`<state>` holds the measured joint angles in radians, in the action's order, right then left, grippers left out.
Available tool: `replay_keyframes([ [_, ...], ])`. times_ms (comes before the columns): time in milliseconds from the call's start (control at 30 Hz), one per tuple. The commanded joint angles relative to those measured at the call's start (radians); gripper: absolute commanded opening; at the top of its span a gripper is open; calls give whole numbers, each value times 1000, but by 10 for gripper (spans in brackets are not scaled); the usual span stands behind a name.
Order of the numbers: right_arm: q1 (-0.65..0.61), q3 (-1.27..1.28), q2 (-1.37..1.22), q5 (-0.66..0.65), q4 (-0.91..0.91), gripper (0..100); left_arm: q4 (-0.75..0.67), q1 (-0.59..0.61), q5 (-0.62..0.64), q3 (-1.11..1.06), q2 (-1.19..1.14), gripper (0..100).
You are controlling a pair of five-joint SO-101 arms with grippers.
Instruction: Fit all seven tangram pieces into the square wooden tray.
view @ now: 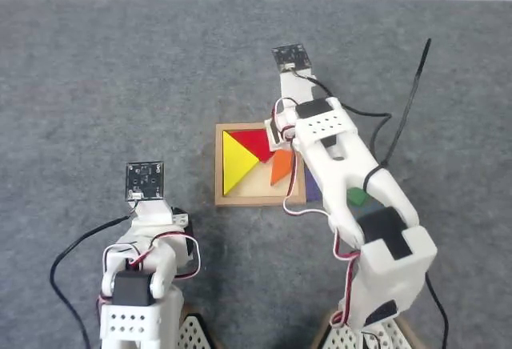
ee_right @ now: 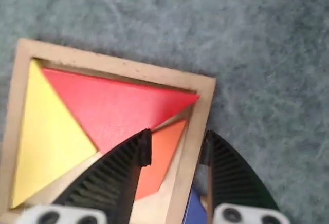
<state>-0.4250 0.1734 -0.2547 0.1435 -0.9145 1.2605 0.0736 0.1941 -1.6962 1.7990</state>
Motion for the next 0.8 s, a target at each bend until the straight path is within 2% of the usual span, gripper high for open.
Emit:
replay_keyframes([
  [0,2,-55,-30,-55,58,177,2,6,-11,13,20,14],
  [367,4,-94,-51,-63,67,177,2,6,-11,13,20,14],
  [500,2,-92,-73,-149,82,180,2,6,-11,13,20,14],
  [667,-8,-92,-64,-158,90,175,2,6,-11,13,20,14],
  [767,-33,-87,-42,-161,99,104,2,6,-11,13,20,14],
])
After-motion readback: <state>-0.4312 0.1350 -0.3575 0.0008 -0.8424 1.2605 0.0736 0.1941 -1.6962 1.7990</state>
